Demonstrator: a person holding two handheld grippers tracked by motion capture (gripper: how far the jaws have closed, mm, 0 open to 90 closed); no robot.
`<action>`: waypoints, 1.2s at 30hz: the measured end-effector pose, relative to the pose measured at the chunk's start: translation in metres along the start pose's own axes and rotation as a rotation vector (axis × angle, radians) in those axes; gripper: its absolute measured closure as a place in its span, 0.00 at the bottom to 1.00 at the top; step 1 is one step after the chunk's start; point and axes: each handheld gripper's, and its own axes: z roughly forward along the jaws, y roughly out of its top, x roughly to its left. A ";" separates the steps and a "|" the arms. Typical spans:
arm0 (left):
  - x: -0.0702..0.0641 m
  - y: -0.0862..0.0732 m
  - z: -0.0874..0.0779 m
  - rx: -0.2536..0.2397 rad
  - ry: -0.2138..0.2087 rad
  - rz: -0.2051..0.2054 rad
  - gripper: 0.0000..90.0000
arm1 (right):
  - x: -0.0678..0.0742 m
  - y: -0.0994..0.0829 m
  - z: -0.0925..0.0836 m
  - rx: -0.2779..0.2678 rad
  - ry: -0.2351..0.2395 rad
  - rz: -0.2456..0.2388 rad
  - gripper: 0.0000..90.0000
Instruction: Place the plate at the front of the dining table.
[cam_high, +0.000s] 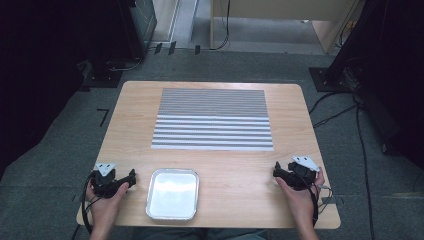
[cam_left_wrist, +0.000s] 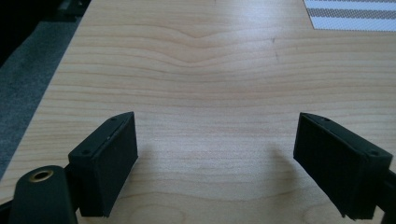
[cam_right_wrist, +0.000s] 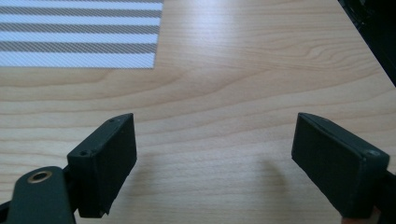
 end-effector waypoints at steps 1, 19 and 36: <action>0.000 0.000 0.000 0.001 0.000 0.003 0.15 | 0.002 0.001 -0.002 -0.006 0.003 0.005 0.17; -0.023 0.009 -0.034 -0.058 -0.041 0.065 0.15 | 0.032 0.016 -0.040 -0.170 0.081 -0.001 0.38; -0.037 0.002 -0.057 -0.086 -0.094 0.078 0.16 | 0.070 0.021 -0.063 -0.250 0.244 0.023 0.65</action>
